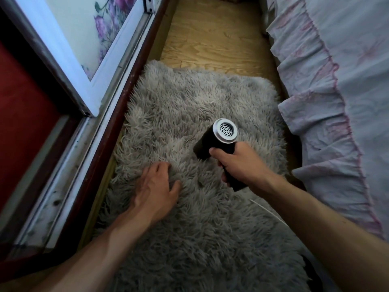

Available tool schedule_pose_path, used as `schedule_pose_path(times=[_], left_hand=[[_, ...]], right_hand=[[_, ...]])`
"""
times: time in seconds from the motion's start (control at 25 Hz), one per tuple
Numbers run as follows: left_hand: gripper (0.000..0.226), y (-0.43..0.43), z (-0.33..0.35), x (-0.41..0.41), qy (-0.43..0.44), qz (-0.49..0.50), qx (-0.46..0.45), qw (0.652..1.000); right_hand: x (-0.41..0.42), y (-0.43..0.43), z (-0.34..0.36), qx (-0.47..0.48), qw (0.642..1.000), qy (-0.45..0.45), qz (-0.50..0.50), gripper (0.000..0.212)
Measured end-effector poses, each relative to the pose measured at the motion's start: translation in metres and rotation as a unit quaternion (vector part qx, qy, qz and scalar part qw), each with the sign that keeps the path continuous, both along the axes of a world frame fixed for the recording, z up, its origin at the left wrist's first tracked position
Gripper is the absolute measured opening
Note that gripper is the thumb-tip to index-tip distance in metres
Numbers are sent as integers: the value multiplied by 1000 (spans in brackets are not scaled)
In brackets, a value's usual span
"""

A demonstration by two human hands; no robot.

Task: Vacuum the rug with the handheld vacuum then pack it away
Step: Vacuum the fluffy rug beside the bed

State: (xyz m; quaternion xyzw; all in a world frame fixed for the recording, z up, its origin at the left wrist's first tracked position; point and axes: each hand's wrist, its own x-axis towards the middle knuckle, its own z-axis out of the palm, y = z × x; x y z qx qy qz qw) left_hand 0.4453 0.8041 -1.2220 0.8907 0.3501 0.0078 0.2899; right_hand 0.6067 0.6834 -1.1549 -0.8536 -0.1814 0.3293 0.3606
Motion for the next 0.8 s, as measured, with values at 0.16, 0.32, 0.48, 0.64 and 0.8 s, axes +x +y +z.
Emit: schedule_pose_path(times=[0.16, 0.32, 0.48, 0.64, 0.8], left_hand=[[44, 1, 0, 2, -5, 6, -8, 1000], [45, 3, 0, 2, -7, 5, -6, 1000], [44, 3, 0, 2, -19, 9, -10, 1000], [43, 4, -4, 0, -25, 14, -9, 1000], [41, 1, -4, 2, -23, 18, -1, 1000]], right_hand=[[10, -7, 17, -43, 993, -110, -5, 39], [8, -5, 14, -5, 999, -29, -39, 34], [-2, 3, 7, -42, 996, -70, 21, 37], [-13, 7, -2, -55, 978, -192, 58, 31], [-23, 7, -15, -7, 966, -247, 70, 29]])
